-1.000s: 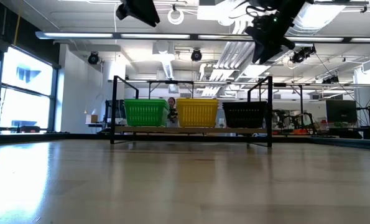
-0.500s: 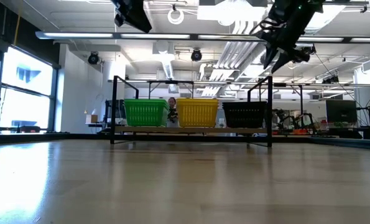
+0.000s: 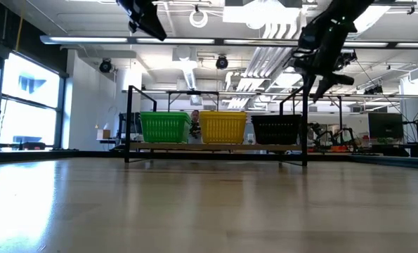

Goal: Stack baskets on shelf by color
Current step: Stack the black bin on top of the black bins on the shelf

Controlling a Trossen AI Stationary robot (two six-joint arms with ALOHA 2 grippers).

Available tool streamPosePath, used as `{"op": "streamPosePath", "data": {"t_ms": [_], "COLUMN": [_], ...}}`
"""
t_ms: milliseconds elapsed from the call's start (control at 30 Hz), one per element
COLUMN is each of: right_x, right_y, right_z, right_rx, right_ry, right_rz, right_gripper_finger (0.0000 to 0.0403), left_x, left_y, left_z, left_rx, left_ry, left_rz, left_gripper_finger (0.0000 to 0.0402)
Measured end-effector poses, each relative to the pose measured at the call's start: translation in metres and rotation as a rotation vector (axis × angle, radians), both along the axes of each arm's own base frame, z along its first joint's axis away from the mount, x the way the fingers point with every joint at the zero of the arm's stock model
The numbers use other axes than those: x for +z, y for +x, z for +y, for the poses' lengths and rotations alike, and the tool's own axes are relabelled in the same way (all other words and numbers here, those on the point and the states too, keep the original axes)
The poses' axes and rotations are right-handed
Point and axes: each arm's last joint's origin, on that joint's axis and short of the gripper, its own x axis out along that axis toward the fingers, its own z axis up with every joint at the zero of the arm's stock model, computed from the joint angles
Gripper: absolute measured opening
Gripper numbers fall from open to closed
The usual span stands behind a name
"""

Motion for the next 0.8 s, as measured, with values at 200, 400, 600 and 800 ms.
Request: {"op": "streamPosePath", "data": {"t_ms": [200,400,600,800], "right_x": [-0.017,-0.029,-0.036,-0.045], "right_y": [-0.005,-0.016,-0.036,-0.048], "right_z": [-0.017,-0.030,-0.044,-0.057], "right_rx": [0.013,0.036,0.058,0.120], "right_ry": [0.062,0.095,0.108,0.112], "right_rz": [0.008,0.011,-0.030,-0.134], "right_gripper_finger": [0.0123,0.0123,0.0123,0.0123], "left_x": [0.000,0.000,0.000,0.000], "left_y": [-0.006,-0.010,-0.010,-0.010], "left_z": [0.005,0.009,0.009,0.009], "left_rx": [0.006,0.019,0.027,0.028], "left_ry": [-0.017,-0.023,-0.028,-0.026], "left_rz": [-0.015,-0.021,-0.026,-0.027], "left_gripper_finger": [0.0103,0.0103,0.0103,0.0103]}}
